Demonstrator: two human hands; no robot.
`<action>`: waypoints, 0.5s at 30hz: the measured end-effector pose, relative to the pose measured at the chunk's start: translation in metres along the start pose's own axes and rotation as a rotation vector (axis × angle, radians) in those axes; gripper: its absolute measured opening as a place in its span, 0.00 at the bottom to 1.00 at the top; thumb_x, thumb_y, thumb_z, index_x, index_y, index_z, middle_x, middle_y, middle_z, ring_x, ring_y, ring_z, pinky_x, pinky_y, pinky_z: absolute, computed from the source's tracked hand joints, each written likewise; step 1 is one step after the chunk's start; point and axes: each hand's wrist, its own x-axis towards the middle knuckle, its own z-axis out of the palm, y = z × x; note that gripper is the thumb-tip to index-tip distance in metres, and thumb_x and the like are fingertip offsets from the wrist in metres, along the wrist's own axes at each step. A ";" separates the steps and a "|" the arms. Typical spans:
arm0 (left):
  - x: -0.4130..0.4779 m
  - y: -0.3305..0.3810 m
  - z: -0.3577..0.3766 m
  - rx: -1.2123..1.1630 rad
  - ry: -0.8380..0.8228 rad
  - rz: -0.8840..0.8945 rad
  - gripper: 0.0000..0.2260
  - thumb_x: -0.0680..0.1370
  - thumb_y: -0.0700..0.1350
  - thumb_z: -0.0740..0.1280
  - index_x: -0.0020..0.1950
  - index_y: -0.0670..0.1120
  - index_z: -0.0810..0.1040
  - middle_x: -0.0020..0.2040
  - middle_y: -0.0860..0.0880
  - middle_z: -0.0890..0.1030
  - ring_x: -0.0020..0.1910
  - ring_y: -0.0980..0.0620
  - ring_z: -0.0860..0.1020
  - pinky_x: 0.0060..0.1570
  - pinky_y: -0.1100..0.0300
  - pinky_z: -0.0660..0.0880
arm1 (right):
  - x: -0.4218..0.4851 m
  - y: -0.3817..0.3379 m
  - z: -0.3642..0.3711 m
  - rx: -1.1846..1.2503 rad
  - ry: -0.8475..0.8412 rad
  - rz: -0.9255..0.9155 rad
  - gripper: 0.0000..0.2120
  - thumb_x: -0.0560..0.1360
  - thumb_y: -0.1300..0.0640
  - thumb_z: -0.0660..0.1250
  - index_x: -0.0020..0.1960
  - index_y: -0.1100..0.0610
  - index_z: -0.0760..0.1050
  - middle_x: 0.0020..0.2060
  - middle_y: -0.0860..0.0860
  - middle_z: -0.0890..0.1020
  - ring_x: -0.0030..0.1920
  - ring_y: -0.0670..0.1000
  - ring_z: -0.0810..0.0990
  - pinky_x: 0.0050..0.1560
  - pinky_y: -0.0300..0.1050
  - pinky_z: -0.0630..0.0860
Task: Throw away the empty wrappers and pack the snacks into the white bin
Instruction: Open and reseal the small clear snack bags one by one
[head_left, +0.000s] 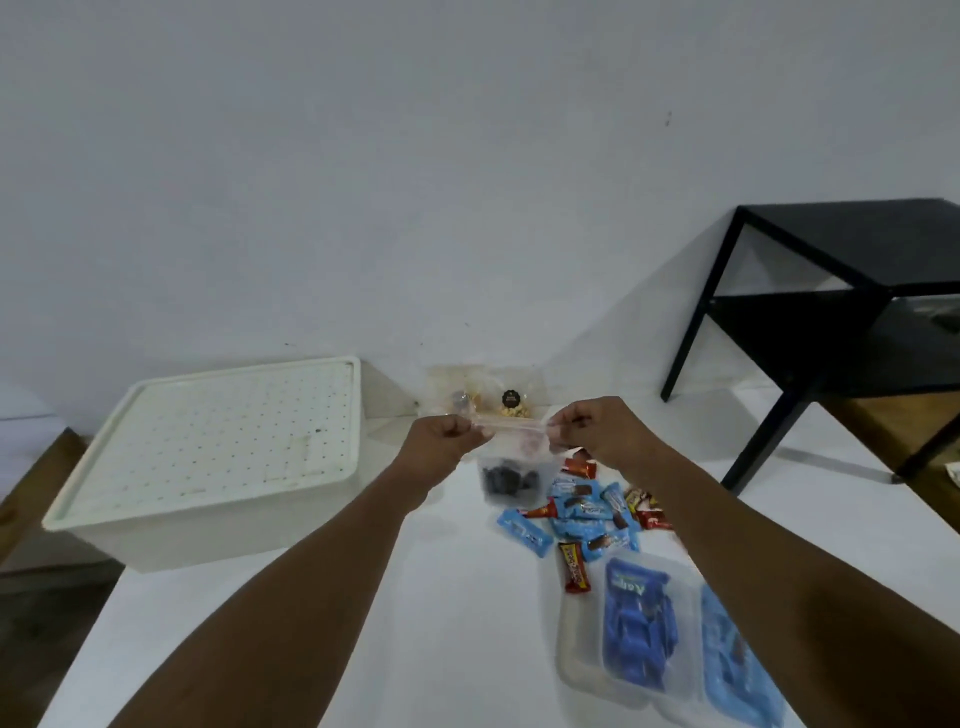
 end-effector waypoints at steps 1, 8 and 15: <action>0.003 0.007 -0.002 -0.003 -0.008 0.030 0.11 0.74 0.45 0.76 0.36 0.45 0.76 0.37 0.45 0.74 0.40 0.51 0.71 0.40 0.60 0.69 | 0.003 -0.007 -0.001 -0.029 -0.005 -0.016 0.03 0.74 0.64 0.73 0.42 0.58 0.81 0.37 0.56 0.85 0.38 0.53 0.81 0.36 0.43 0.74; 0.011 0.052 -0.016 -0.042 -0.010 0.154 0.08 0.75 0.43 0.75 0.47 0.39 0.81 0.42 0.37 0.86 0.36 0.51 0.82 0.31 0.64 0.72 | 0.018 -0.045 -0.007 -0.172 -0.020 -0.122 0.06 0.78 0.60 0.68 0.46 0.63 0.80 0.40 0.58 0.80 0.41 0.53 0.75 0.40 0.44 0.74; 0.018 0.068 -0.027 -0.048 0.017 0.217 0.05 0.76 0.46 0.73 0.43 0.45 0.83 0.40 0.45 0.87 0.44 0.48 0.84 0.47 0.54 0.76 | 0.015 -0.069 0.001 0.076 0.021 -0.134 0.08 0.76 0.55 0.71 0.48 0.59 0.81 0.40 0.53 0.86 0.42 0.48 0.83 0.41 0.42 0.76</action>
